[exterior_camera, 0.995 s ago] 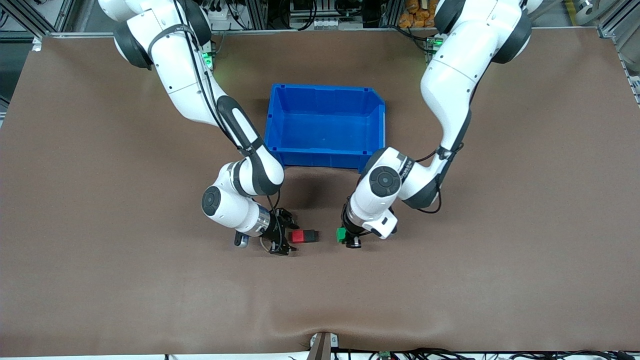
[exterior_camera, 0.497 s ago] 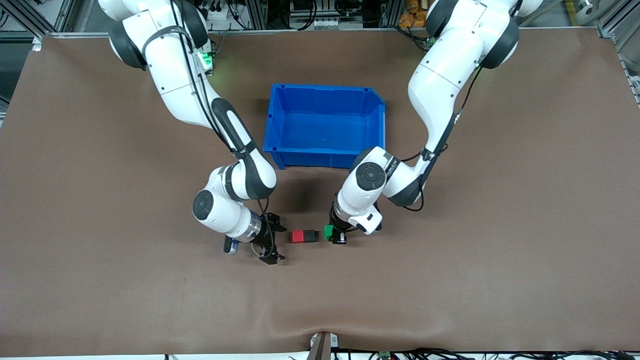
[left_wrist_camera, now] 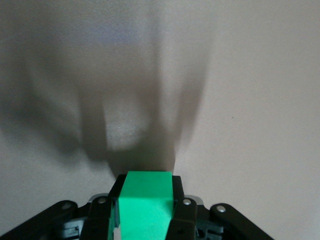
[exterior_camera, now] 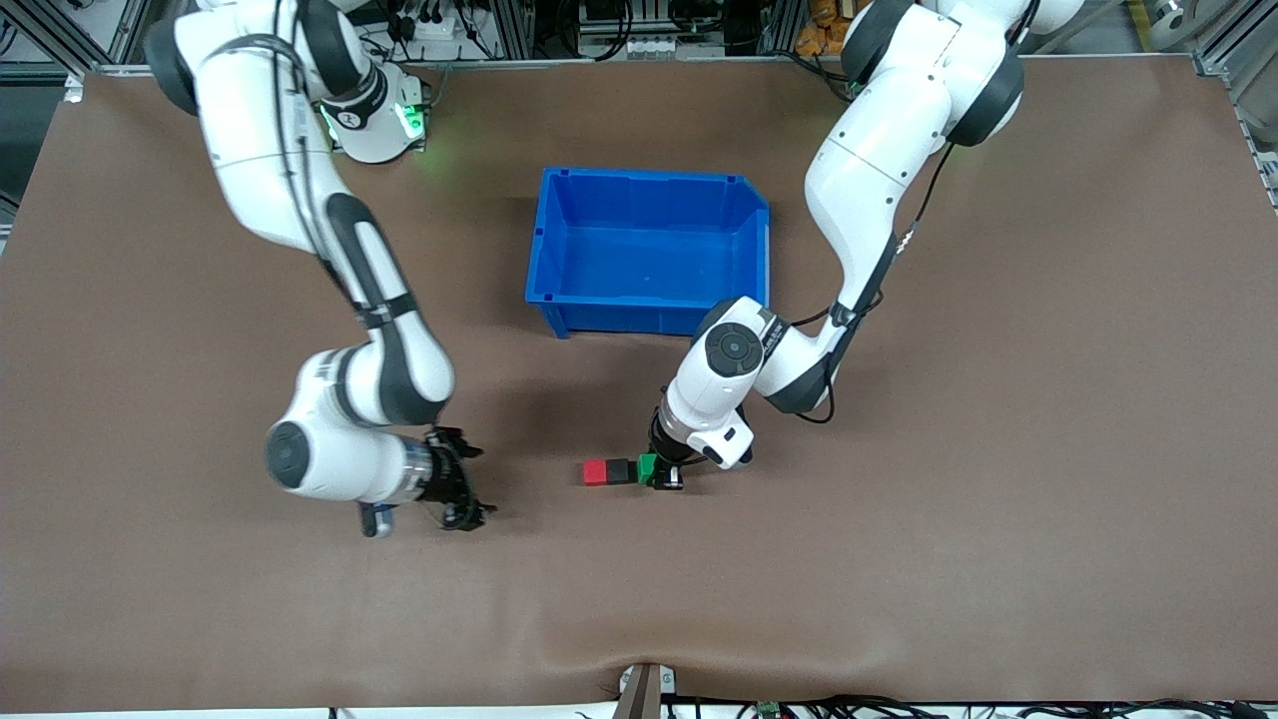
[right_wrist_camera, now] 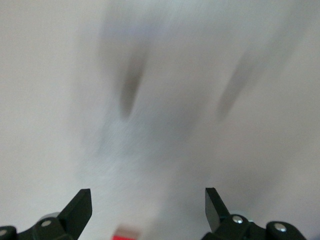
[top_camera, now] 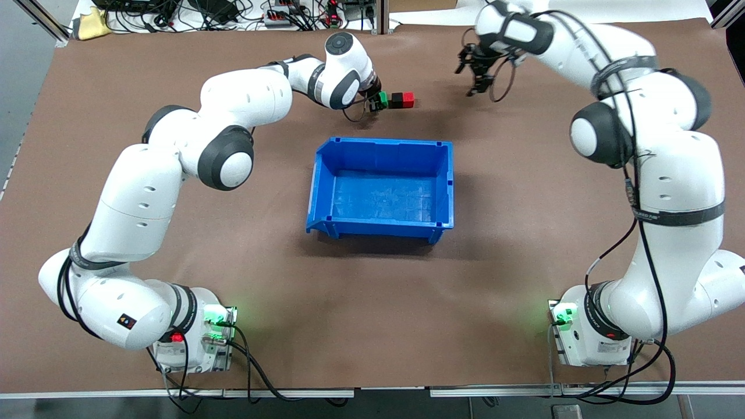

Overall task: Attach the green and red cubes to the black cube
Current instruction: 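Set the red cube against the black cube and open the right gripper, then withdraw the right gripper while the left gripper presses the green cube to the black cube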

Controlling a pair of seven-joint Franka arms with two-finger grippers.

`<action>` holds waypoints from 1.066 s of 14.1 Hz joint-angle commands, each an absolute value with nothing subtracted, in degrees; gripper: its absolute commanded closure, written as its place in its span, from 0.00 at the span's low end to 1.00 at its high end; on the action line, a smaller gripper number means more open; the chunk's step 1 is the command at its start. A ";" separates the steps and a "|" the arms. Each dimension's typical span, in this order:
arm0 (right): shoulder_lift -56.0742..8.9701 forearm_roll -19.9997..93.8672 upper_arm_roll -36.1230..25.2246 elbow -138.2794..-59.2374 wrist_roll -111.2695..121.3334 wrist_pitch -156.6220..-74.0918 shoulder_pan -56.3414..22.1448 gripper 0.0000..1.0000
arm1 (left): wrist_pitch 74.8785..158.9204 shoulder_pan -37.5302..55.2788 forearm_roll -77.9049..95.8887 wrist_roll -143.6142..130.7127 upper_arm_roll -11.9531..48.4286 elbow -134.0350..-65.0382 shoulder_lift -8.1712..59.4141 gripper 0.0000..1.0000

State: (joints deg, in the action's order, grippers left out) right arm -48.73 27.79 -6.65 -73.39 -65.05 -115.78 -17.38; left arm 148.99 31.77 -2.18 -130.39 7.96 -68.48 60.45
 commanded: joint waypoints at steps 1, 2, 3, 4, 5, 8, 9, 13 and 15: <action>-46.58 20.76 -6.68 -69.20 -59.26 -105.33 -14.33 0.00 | 150.82 33.66 -2.02 -130.87 6.16 -65.48 62.58 1.00; -46.41 19.70 -7.20 -66.39 -56.63 -100.33 -12.59 0.00 | 150.82 34.10 -2.02 -130.78 5.89 -65.48 62.58 1.00; -46.32 19.17 -7.47 -63.23 -53.03 -95.59 -10.92 0.00 | 150.91 34.54 -2.11 -130.69 5.80 -65.39 63.01 1.00; -45.88 19.07 -7.47 -60.24 -49.87 -91.62 -9.16 0.00 | 151.00 34.63 -2.11 -129.65 5.80 -65.39 63.37 1.00; -44.75 19.07 -7.47 -58.81 -46.27 -89.67 -7.23 0.00 | 151.00 34.89 -2.11 -128.33 5.80 -65.39 63.46 0.86; -36.94 15.32 -7.30 -59.15 -33.26 -89.38 -5.01 0.00 | 151.17 35.85 -2.64 -122.54 3.18 -65.57 62.58 0.00; -34.39 12.51 -7.29 -59.50 -29.66 -88.86 -4.66 0.00 | 151.08 37.16 -2.72 -122.26 1.95 -65.65 62.40 0.00; -27.71 9.33 -7.29 -60.46 -20.69 -77.08 -4.40 0.00 | 149.60 37.80 -2.99 -121.91 0.88 -66.27 59.42 0.00; -24.71 5.37 -7.21 -60.82 -10.33 -76.73 -2.13 0.00 | 143.90 37.00 -3.16 -118.06 0.88 -66.44 56.88 0.00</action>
